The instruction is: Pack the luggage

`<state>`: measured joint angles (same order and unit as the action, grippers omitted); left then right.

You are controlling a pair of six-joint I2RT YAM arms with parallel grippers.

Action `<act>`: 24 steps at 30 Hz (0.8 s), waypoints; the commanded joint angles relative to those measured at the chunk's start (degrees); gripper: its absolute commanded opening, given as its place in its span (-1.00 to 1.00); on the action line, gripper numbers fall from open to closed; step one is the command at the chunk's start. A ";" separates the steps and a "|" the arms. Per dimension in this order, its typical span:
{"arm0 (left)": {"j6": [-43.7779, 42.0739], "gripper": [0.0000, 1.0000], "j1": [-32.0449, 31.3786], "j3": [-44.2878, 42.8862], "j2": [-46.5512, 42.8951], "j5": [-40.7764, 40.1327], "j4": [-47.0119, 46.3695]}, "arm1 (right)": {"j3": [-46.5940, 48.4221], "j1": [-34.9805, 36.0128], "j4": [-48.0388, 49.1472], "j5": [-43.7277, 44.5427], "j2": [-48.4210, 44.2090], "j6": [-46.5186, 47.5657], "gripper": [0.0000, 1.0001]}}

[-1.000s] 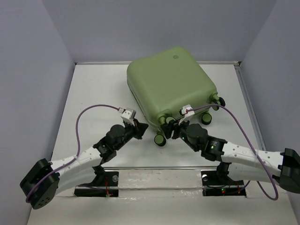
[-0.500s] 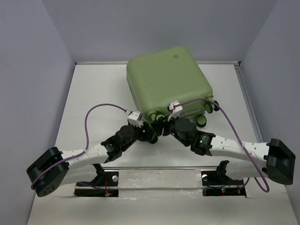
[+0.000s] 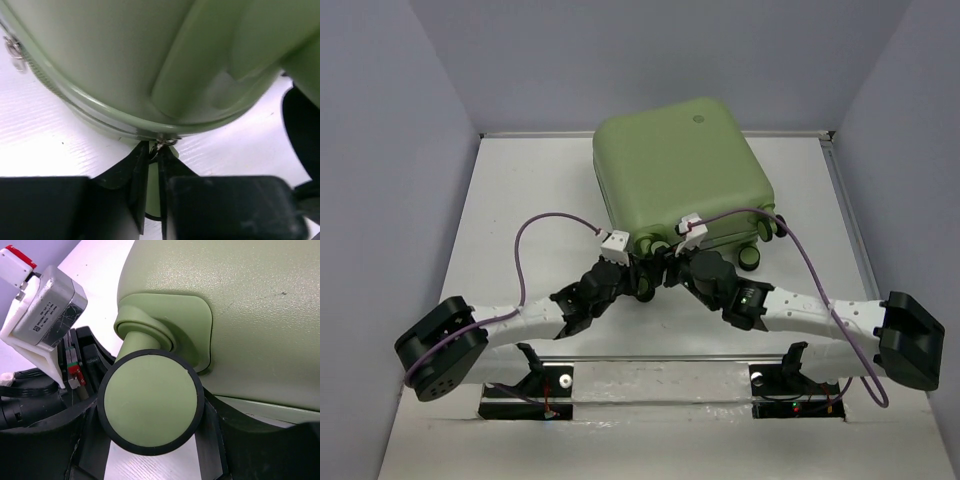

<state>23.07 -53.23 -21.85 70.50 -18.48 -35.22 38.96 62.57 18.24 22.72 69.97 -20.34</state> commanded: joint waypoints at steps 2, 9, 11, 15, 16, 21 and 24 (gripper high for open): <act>-0.92 -0.88 0.15 -4.44 -2.72 -5.59 -8.90 | 1.13 2.21 7.25 -2.68 -0.88 -1.54 -0.86; -1.98 -0.88 1.28 -0.13 -11.50 -11.84 2.42 | -3.36 2.21 1.72 5.92 -8.00 -2.78 -0.86; -0.75 -0.88 4.97 2.94 -16.24 -11.76 6.65 | -5.73 2.21 -1.95 8.91 -12.57 -2.86 -0.86; 3.02 -0.89 13.74 5.59 -22.42 -7.97 11.38 | -8.99 2.21 -9.43 12.96 -21.09 -4.00 -0.86; 3.99 -0.89 14.90 4.37 -22.51 -7.89 13.14 | -9.16 2.21 -11.28 14.53 -22.67 -4.96 -0.86; 6.54 -0.88 18.86 1.37 -19.62 -8.95 16.42 | -10.31 2.21 -15.60 12.80 -28.93 -5.76 -0.87; 9.09 -0.88 21.85 -2.04 -17.95 -6.49 13.69 | -9.43 2.21 -13.32 8.06 -24.04 -5.24 -0.86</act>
<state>29.85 -42.02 -18.87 51.33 -0.75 -20.32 28.49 65.84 6.85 26.92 45.87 -24.71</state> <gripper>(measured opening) 0.084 0.618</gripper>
